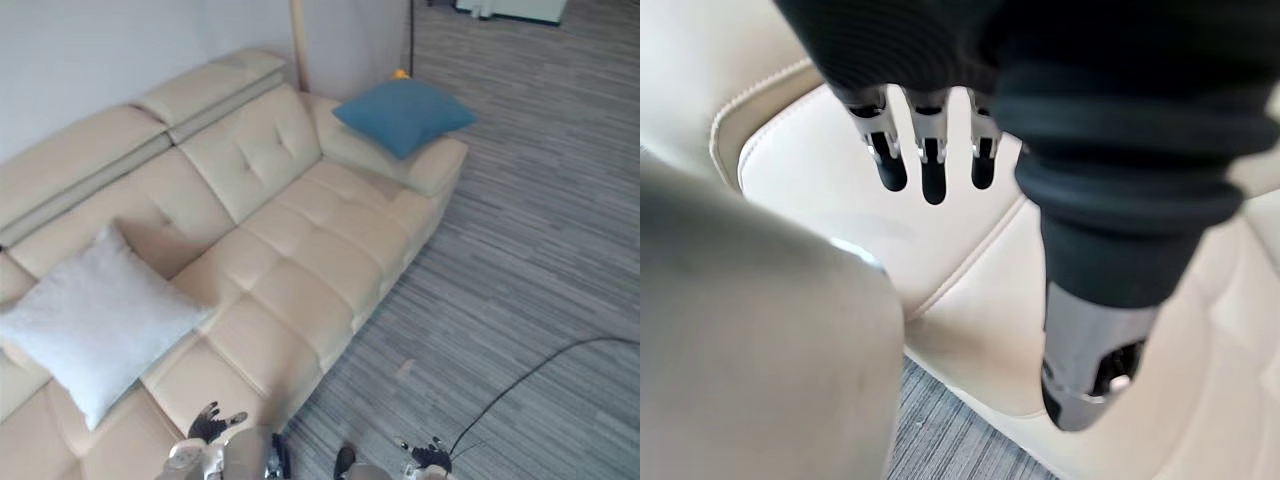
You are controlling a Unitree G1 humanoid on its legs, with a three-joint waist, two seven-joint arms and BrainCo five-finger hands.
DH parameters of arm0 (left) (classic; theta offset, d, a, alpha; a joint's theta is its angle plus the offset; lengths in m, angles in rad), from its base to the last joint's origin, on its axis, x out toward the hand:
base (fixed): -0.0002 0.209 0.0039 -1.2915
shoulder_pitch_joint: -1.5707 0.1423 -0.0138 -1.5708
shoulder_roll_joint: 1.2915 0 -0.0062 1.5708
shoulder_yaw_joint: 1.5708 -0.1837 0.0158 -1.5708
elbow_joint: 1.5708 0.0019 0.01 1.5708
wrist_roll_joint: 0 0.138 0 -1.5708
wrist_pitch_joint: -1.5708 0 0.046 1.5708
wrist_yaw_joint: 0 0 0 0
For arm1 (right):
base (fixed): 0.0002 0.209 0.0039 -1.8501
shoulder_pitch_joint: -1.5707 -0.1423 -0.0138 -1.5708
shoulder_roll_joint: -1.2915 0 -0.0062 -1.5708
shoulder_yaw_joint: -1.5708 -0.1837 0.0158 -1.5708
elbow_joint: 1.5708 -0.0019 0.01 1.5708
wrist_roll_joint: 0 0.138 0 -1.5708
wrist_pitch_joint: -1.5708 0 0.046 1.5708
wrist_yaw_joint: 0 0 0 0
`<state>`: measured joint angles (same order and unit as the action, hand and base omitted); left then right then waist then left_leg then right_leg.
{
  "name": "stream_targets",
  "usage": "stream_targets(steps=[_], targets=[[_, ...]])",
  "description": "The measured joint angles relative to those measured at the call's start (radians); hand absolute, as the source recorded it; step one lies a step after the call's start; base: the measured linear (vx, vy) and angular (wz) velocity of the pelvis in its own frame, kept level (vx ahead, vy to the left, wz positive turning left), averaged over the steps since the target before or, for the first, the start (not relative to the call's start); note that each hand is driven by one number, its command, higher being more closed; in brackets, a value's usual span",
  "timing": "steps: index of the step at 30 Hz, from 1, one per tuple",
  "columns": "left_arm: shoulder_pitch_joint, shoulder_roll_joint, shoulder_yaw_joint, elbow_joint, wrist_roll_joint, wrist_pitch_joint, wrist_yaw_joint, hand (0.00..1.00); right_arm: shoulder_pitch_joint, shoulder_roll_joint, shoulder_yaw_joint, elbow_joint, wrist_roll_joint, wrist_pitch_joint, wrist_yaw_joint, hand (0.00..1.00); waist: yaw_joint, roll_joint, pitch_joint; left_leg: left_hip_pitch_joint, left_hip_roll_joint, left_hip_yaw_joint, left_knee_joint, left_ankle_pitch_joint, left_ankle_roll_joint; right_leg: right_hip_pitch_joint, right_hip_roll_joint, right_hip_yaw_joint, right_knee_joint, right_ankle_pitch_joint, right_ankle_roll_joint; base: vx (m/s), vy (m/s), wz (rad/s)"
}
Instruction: Pick up cushions and gather them together orderly.
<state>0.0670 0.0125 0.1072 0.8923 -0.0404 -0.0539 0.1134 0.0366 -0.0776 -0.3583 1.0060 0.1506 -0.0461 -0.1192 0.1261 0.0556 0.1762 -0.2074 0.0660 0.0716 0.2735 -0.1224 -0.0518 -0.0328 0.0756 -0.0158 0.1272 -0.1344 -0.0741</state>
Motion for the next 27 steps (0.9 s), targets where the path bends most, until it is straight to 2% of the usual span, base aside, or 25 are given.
stream_targets(steps=[1, 2, 3, 4, 5, 6, 7, 8, 9, 10, 11, 12, 13, 15, 16, 18, 19, 20, 21, 22, 23, 24, 25, 26, 27], targets=[[0.001, 0.0, 0.022, -0.001, -0.002, -0.001, 0.001, 0.0, 0.001, 0.002, 0.01, -0.01, -0.009, -0.001, 0.0, 0.0, 0.021, -0.019, -0.006, 0.03, -0.014, 0.016, -0.017, 0.005, 0.011, -0.023, -0.006, 0.048, 0.064, -0.034, 0.028, 0.23, 0.084, -0.94], [0.001, 0.003, 0.026, -0.001, -0.002, 0.0, 0.002, 0.0, 0.002, 0.003, 0.012, -0.012, -0.021, -0.003, 0.0, 0.0, 0.025, -0.026, -0.009, 0.046, -0.017, 0.036, -0.017, -0.007, 0.016, -0.029, -0.014, 0.059, 0.097, -0.058, 0.05, 0.3, 0.112, -1.03], [0.006, 0.009, 0.019, 0.006, -0.001, 0.006, 0.007, 0.0, 0.011, 0.003, 0.02, -0.01, -0.031, -0.004, 0.001, 0.0, 0.02, -0.039, -0.021, 0.08, -0.025, 0.067, -0.028, -0.032, 0.023, -0.05, -0.027, 0.074, 0.197, -0.108, 0.138, 0.37, 0.129, -0.67], [0.007, 0.016, 0.011, 0.006, -0.001, 0.014, 0.011, 0.0, 0.015, 0.01, 0.035, -0.012, -0.032, -0.004, 0.001, 0.0, 0.012, -0.053, -0.031, 0.118, -0.028, 0.107, -0.044, -0.037, 0.03, -0.134, -0.05, 0.064, 0.409, -0.142, 0.28, 0.32, 0.107, -0.5], [0.007, 0.02, 0.01, 0.006, -0.001, 0.017, 0.012, 0.0, 0.013, 0.014, 0.042, -0.012, -0.033, -0.004, 0.001, 0.0, 0.009, -0.058, -0.032, 0.13, -0.029, 0.115, -0.045, -0.036, 0.032, -0.16, -0.062, 0.047, 0.473, -0.141, 0.311, 0.38, 0.075, -0.36], [0.009, 0.025, 0.002, 0.009, -0.001, 0.021, 0.015, 0.0, 0.011, 0.023, 0.05, -0.01, -0.033, -0.002, 0.002, 0.0, 0.001, -0.06, -0.033, 0.169, -0.026, 0.132, -0.063, -0.039, 0.035, -0.217, -0.102, -0.017, 0.606, -0.128, 0.328, 0.31, 0.019, -0.33], [0.016, 0.027, -0.02, 0.009, -0.002, 0.022, 0.018, 0.0, 0.001, 0.025, 0.049, -0.002, -0.034, 0.001, 0.003, 0.0, -0.003, -0.049, -0.027, 0.235, -0.016, 0.153, -0.113, -0.039, 0.035, -0.231, -0.17, -0.119, 0.665, -0.146, 0.256, 0.37, 0.014, -0.37], [0.017, 0.027, -0.023, 0.009, -0.002, 0.022, 0.018, 0.0, 0.0, 0.025, 0.049, -0.001, -0.034, 0.001, 0.003, 0.0, -0.007, -0.046, -0.026, 0.256, -0.01, 0.163, -0.125, -0.039, 0.035, -0.231, -0.194, -0.156, 0.661, -0.153, 0.234, 0.28, -0.031, -0.49], [0.021, 0.034, -0.037, 0.008, -0.003, 0.022, 0.019, 0.0, -0.013, 0.026, 0.051, 0.008, -0.034, 0.001, 0.003, 0.0, -0.011, -0.034, -0.023, 0.294, 0.01, 0.193, -0.144, -0.042, 0.03, -0.228, -0.251, -0.254, 0.611, -0.156, 0.188, 0.21, -0.057, -0.42], [0.022, 0.047, -0.052, 0.008, -0.003, 0.021, 0.02, 0.0, -0.032, 0.026, 0.054, 0.015, -0.034, 0.001, 0.003, 0.0, -0.015, -0.027, -0.02, 0.306, 0.02, 0.204, -0.149, -0.042, 0.029, -0.227, -0.29, -0.323, 0.538, -0.139, 0.164, 0.25, -0.125, -0.56], [0.023, 0.063, -0.059, 0.008, -0.003, 0.021, 0.019, 0.0, -0.052, 0.024, 0.059, 0.015, -0.034, -0.001, 0.002, 0.0, -0.018, -0.045, -0.025, 0.319, 0.022, 0.226, -0.147, -0.053, 0.012, -0.229, -0.33, -0.405, 0.379, -0.061, 0.129, 0.27, -0.197, -0.53], [0.025, 0.074, -0.059, 0.007, -0.004, 0.02, 0.019, 0.0, -0.057, 0.023, 0.059, 0.02, -0.034, -0.002, 0.002, 0.0, -0.017, -0.073, -0.031, 0.327, 0.008, 0.23, -0.143, -0.068, -0.011, -0.23, -0.345, -0.431, 0.262, 0.064, 0.098, 0.36, -0.28, -0.75], [0.014, 0.065, -0.058, 0.027, -0.002, 0.022, 0.019, 0.0, -0.073, -0.009, 0.055, 0.038, -0.035, -0.004, -0.001, 0.0, -0.017, -0.036, -0.024, 0.344, 0.041, 0.222, -0.127, -0.088, -0.037, -0.211, -0.307, -0.438, 0.257, 0.071, 0.057, 0.36, -0.283, -0.71], [0.014, 0.042, -0.076, 0.037, 0.0, 0.019, 0.019, 0.0, -0.073, -0.04, 0.043, 0.044, -0.035, -0.002, -0.008, 0.0, -0.02, -0.007, -0.03, 0.332, 0.066, 0.215, -0.098, -0.087, -0.037, -0.21, -0.26, -0.396, 0.227, 0.065, 0.052, 0.27, -0.221, -0.73], [0.0, 0.033, -0.092, 0.059, 0.0, 0.019, 0.018, 0.0, -0.068, -0.05, 0.025, 0.05, -0.034, 0.0, -0.01, 0.0, -0.025, 0.003, -0.033, 0.324, 0.08, 0.194, -0.043, -0.087, -0.037, -0.207, -0.246, -0.385, 0.222, 0.042, 0.044, 0.17, -0.148, -0.53], [-0.017, 0.028, -0.097, 0.074, 0.001, 0.02, 0.018, 0.0, -0.053, -0.054, 0.006, 0.054, -0.034, 0.001, -0.01, 0.0, -0.042, 0.006, -0.032, 0.284, 0.102, 0.152, 0.065, -0.086, -0.038, -0.174, -0.23, -0.396, 0.195, 0.021, 0.043, 0.17, -0.166, 0.09], [-0.024, 0.025, -0.098, 0.071, 0.002, 0.017, 0.019, 0.0, -0.029, -0.049, 0.003, 0.068, -0.034, 0.001, -0.01, 0.0, -0.066, 0.008, -0.032, 0.229, 0.139, 0.127, 0.199, -0.079, -0.048, -0.124, -0.204, -0.42, 0.153, 0.016, 0.045, 0.19, -0.219, 0.59], [-0.031, 0.021, -0.098, 0.069, 0.004, 0.017, 0.018, 0.0, -0.011, -0.045, 0.003, 0.086, -0.033, 0.009, -0.011, 0.0, -0.071, 0.011, -0.03, 0.169, 0.184, 0.127, 0.328, -0.056, -0.047, -0.085, -0.168, -0.428, 0.113, 0.01, 0.042, 0.14, -0.181, 0.55], [-0.035, 0.021, -0.1, 0.069, 0.004, 0.017, 0.018, 0.0, -0.007, -0.043, 0.003, 0.089, -0.033, 0.01, -0.011, 0.0, -0.07, 0.01, -0.028, 0.141, 0.196, 0.125, 0.371, -0.05, -0.044, -0.075, -0.156, -0.425, 0.099, 0.008, 0.037, 0.13, -0.159, 0.35], [-0.045, 0.019, -0.107, 0.068, 0.004, 0.017, 0.016, 0.0, -0.008, -0.043, 0.001, 0.098, -0.032, 0.011, -0.012, 0.0, -0.061, 0.007, -0.021, 0.092, 0.184, 0.089, 0.478, -0.067, -0.043, -0.06, -0.135, -0.404, 0.066, 0.008, 0.012, 0.11, -0.104, 0.12], [-0.045, 0.023, -0.106, 0.058, 0.007, 0.018, 0.015, 0.0, -0.033, -0.049, -0.005, 0.124, -0.032, 0.016, -0.014, 0.0, -0.054, 0.0, -0.011, 0.088, 0.117, 0.06, 0.493, -0.145, -0.038, -0.047, -0.123, -0.359, 0.031, 0.024, -0.015, 0.09, -0.082, 0.06], [-0.046, 0.024, -0.106, 0.054, 0.009, 0.018, 0.015, 0.0, -0.041, -0.05, -0.009, 0.128, -0.031, 0.018, -0.016, 0.0, -0.051, -0.001, -0.004, 0.089, 0.09, 0.053, 0.484, -0.168, -0.029, -0.039, -0.121, -0.344, 0.021, 0.03, -0.02, 0.06, -0.053, -0.08], [-0.045, 0.027, -0.106, 0.042, 0.009, 0.018, 0.015, 0.0, -0.055, -0.052, -0.022, 0.128, -0.031, 0.018, -0.018, 0.0, -0.038, -0.004, 0.008, 0.089, 0.017, 0.055, 0.406, -0.218, 0.006, -0.023, -0.122, -0.304, -0.001, 0.036, -0.022, 0.03, -0.043, -0.11], [-0.04, 0.029, -0.106, 0.025, 0.01, 0.018, 0.015, 0.0, -0.072, -0.062, -0.031, 0.128, -0.031, 0.018, -0.018, 0.0, -0.021, -0.006, 0.03, 0.083, -0.065, 0.052, 0.256, -0.224, 0.019, 0.001, -0.122, -0.254, -0.019, 0.036, -0.023, 0.02, -0.029, -0.19], [-0.035, 0.029, -0.106, 0.02, 0.011, 0.018, 0.015, 0.0, -0.077, -0.063, -0.033, 0.128, -0.031, 0.017, -0.018, 0.0, -0.016, -0.004, 0.032, 0.08, -0.082, 0.05, 0.204, -0.219, 0.023, 0.003, -0.122, -0.241, -0.022, 0.036, -0.022, 0.02, 0.004, -0.46]])
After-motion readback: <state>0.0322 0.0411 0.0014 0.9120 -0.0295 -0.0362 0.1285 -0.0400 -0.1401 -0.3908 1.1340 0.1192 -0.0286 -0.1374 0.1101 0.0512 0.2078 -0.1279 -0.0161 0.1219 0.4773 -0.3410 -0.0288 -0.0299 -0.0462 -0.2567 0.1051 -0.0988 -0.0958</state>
